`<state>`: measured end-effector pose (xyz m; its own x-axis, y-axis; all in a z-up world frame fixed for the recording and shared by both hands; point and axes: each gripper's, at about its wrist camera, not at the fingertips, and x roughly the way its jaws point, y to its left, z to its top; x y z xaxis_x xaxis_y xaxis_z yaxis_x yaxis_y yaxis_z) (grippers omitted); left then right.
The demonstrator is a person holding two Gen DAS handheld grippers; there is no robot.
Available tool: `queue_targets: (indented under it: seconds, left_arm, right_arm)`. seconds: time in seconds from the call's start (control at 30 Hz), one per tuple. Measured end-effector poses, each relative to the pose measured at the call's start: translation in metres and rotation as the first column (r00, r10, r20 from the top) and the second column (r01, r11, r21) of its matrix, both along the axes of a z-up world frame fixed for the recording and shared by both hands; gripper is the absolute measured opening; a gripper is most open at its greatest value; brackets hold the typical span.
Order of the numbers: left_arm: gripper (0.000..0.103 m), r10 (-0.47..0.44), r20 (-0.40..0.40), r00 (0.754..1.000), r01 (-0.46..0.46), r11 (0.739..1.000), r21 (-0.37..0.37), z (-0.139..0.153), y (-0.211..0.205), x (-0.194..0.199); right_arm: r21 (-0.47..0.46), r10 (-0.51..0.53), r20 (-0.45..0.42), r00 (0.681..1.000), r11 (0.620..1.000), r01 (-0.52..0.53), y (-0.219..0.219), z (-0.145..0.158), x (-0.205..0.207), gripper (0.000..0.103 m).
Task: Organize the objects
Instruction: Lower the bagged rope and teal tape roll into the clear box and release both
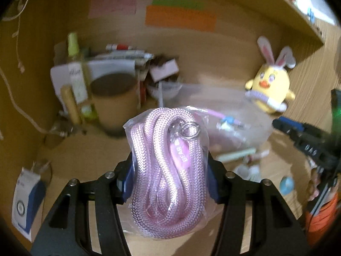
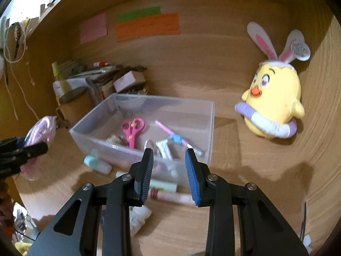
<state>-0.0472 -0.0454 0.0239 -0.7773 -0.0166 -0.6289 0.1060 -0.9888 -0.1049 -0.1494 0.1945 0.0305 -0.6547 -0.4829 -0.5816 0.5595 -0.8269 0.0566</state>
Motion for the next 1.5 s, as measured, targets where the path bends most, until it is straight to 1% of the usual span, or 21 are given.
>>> queue_targets:
  seconds: [0.13, 0.27, 0.33, 0.4, 0.43, 0.53, 0.6, 0.73, 0.87, 0.93, 0.97, 1.0, 1.07, 1.13, 1.23, 1.3, 1.4, 1.47, 1.5]
  left_arm:
    - [0.055, -0.018, -0.024, 1.0, 0.019, 1.0, 0.008, 0.012, -0.002, -0.019]
    - [0.055, -0.05, -0.022, 0.998, 0.051, 0.998, 0.04, 0.02, -0.004, -0.043]
    - [0.055, -0.06, -0.012, 0.998, 0.06, 0.997, 0.05, 0.021, -0.005, -0.055]
    - [0.055, -0.066, 0.001, 0.998, 0.065, 0.996, 0.056, 0.021, -0.004, -0.07]
    - [0.055, -0.068, 0.007, 0.998, 0.067, 0.996, 0.055, 0.02, -0.004, -0.076]
    - [0.055, -0.08, 0.032, 0.996, 0.079, 0.996, 0.047, 0.016, -0.001, -0.1]
    - [0.055, -0.09, 0.055, 0.994, 0.087, 0.995, 0.054, 0.012, 0.0, -0.113]
    - [0.055, -0.115, 0.116, 0.987, 0.106, 0.991, 0.077, -0.005, 0.005, -0.141]
    - [0.055, -0.136, 0.193, 0.972, 0.125, 0.99, 0.067, -0.028, 0.015, -0.165]
    - [0.055, -0.146, 0.219, 0.965, 0.132, 0.988, 0.078, -0.037, 0.017, -0.171]
    - [0.055, -0.153, 0.237, 0.959, 0.136, 0.987, 0.088, -0.042, 0.018, -0.175]
    - [0.055, -0.159, 0.245, 0.956, 0.14, 0.986, 0.093, -0.045, 0.019, -0.176]
    - [0.055, -0.155, 0.239, 0.959, 0.147, 0.988, 0.051, -0.045, 0.023, -0.174]
    - [0.055, -0.183, 0.247, 0.952, 0.175, 0.983, 0.057, -0.046, 0.028, -0.172]
    - [0.055, -0.186, 0.252, 0.95, 0.182, 0.983, 0.039, -0.044, 0.029, -0.169]
    - [0.055, -0.183, 0.261, 0.948, 0.177, 0.983, 0.048, -0.043, 0.028, -0.171]
    - [0.055, -0.188, 0.264, 0.946, 0.172, 0.982, 0.082, -0.04, 0.022, -0.171]
    - [0.057, -0.178, 0.243, 0.953, 0.165, 0.984, 0.074, -0.035, 0.021, -0.168]
    - [0.06, -0.175, 0.233, 0.957, 0.163, 0.984, 0.069, -0.032, 0.02, -0.165]
  right_arm:
    - [0.009, -0.018, -0.032, 0.999, 1.0, 0.018, -0.005, 0.011, -0.008, 0.028]
    - [0.001, -0.012, -0.005, 1.0, 1.0, 0.012, 0.003, 0.011, -0.007, 0.029]
    - [-0.001, 0.006, 0.031, 1.0, 1.0, -0.006, 0.012, 0.005, -0.002, 0.034]
    - [0.018, -0.011, 0.052, 0.999, 1.0, 0.01, 0.025, -0.007, 0.01, 0.049]
    - [0.035, -0.021, 0.056, 0.998, 0.999, 0.02, 0.031, -0.013, 0.016, 0.05]
    - [0.075, -0.034, 0.092, 0.995, 0.997, 0.027, 0.046, -0.031, 0.034, 0.05]
    - [0.095, -0.044, 0.124, 0.991, 0.995, 0.033, 0.053, -0.044, 0.045, 0.05]
    - [0.136, -0.074, 0.177, 0.981, 0.989, 0.05, 0.066, -0.064, 0.059, 0.05]
    - [0.142, -0.092, 0.219, 0.971, 0.988, 0.061, 0.076, -0.074, 0.062, 0.05]
    - [0.143, -0.097, 0.23, 0.968, 0.988, 0.065, 0.079, -0.079, 0.063, 0.045]
    - [0.142, -0.095, 0.237, 0.967, 0.988, 0.063, 0.08, -0.08, 0.062, 0.036]
    - [0.139, -0.096, 0.232, 0.968, 0.988, 0.065, 0.079, -0.079, 0.061, 0.036]
    - [0.139, -0.107, 0.208, 0.972, 0.987, 0.079, 0.079, -0.076, 0.06, 0.036]
    - [0.131, -0.1, 0.192, 0.976, 0.988, 0.075, 0.076, -0.071, 0.055, 0.036]
    - [0.117, -0.088, 0.153, 0.984, 0.991, 0.071, 0.069, -0.057, 0.045, 0.036]
    - [0.101, -0.076, 0.119, 0.99, 0.993, 0.064, 0.062, -0.047, 0.037, 0.036]
    - [0.076, -0.056, 0.071, 0.996, 0.996, 0.051, 0.045, -0.029, 0.024, 0.036]
    - [0.07, -0.044, 0.043, 0.998, 0.997, 0.041, 0.032, -0.017, 0.013, 0.036]
    - [0.067, -0.037, 0.033, 0.999, 0.997, 0.035, 0.026, -0.013, 0.008, 0.036]
